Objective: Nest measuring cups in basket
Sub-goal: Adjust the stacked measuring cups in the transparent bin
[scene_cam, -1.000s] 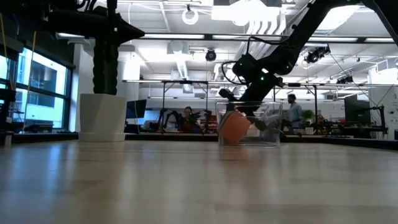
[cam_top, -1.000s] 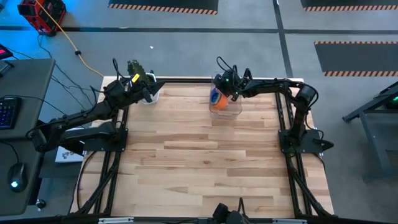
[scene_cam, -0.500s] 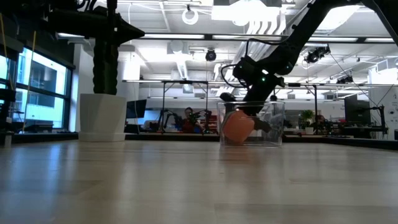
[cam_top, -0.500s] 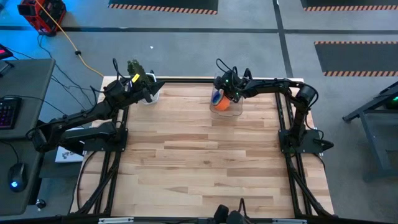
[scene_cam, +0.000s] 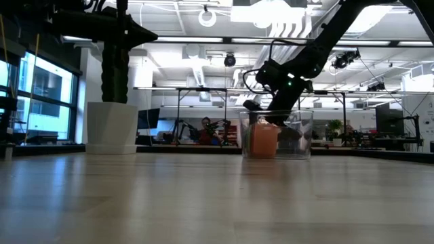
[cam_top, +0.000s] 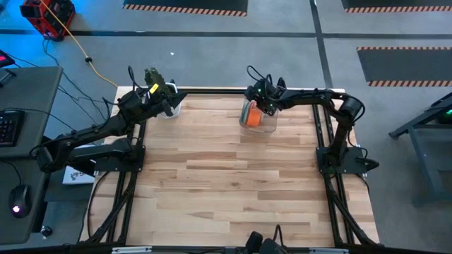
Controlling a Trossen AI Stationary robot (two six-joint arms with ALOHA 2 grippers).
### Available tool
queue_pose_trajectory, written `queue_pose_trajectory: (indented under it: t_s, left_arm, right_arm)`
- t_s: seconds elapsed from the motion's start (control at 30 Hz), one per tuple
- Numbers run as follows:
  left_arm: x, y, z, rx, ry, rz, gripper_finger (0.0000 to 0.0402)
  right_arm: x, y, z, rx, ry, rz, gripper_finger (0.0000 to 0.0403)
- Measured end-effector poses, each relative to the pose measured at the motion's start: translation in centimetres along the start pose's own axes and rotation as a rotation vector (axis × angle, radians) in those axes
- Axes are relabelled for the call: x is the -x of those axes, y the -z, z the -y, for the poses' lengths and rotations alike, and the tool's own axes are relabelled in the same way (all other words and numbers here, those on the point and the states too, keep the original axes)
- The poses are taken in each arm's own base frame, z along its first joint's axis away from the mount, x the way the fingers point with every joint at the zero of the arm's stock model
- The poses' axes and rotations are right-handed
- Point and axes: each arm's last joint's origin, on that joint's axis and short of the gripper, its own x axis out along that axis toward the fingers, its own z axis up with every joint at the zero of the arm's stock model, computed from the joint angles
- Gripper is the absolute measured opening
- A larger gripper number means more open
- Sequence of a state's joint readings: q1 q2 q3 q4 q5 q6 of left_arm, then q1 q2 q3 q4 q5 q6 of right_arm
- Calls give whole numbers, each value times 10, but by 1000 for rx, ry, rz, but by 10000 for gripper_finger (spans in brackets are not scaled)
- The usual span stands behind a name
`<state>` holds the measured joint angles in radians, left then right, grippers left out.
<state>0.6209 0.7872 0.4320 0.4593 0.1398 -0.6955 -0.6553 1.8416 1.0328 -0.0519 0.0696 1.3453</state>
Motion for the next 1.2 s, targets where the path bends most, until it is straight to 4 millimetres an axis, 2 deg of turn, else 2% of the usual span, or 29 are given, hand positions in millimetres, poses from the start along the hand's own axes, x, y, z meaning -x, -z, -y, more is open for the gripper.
queue_pose_trajectory:
  t_s: [0.5,0.7,0.83,1.0,1.2]
  left_arm:
    - [0,0,0,-11,2,-7,0]
    - [0,0,0,-8,2,-8,0]
    - [0,0,0,-9,1,-9,0]
    - [0,1,0,-8,1,-9,0]
    - [0,1,0,-7,1,-9,0]
  right_arm:
    - [24,-9,-7,32,-15,35,312]
    - [38,-14,-13,54,-47,79,312]
    - [54,-16,-21,148,-109,72,312]
    - [83,-18,-32,256,-222,20,312]
    - [123,-15,-56,577,-618,-121,312]
